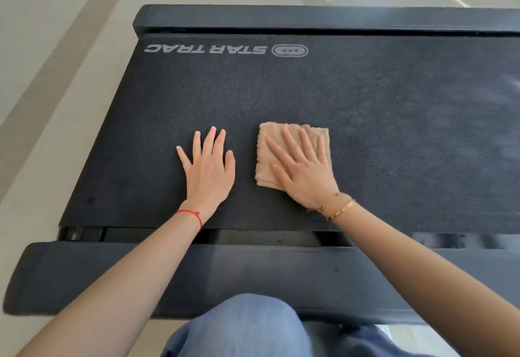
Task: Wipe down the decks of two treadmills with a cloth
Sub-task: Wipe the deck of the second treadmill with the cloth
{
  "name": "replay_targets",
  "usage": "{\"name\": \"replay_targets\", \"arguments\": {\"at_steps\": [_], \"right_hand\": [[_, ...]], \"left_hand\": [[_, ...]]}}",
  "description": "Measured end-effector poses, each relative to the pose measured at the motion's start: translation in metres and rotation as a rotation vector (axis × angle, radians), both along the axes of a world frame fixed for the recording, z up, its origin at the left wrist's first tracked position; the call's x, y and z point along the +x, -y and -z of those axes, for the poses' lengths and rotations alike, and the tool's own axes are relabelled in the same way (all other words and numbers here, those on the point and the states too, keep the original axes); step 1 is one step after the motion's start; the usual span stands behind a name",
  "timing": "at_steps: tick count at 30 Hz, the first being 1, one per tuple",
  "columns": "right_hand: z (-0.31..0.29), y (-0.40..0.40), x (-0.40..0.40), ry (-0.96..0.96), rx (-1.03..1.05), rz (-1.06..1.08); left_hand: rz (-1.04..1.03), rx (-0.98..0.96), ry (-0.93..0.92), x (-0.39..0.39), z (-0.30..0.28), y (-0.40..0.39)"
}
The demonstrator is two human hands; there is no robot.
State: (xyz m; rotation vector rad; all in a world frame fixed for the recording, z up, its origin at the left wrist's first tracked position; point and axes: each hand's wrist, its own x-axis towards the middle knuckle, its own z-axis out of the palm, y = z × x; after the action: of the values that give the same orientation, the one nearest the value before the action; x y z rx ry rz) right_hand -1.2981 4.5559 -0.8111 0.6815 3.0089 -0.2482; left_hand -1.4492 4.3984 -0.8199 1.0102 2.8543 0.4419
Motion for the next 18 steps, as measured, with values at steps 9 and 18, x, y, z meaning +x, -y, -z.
{"name": "replay_targets", "arguments": {"at_steps": [9,18], "right_hand": [[0.0,-0.12,-0.001,-0.008,-0.003,0.173],[0.004,-0.129,-0.091,0.005,0.0,0.038]], "left_hand": [[0.035,-0.042,-0.063,-0.003,0.004,-0.045],[0.0,-0.012,-0.094,-0.002,0.004,-0.047]]}}
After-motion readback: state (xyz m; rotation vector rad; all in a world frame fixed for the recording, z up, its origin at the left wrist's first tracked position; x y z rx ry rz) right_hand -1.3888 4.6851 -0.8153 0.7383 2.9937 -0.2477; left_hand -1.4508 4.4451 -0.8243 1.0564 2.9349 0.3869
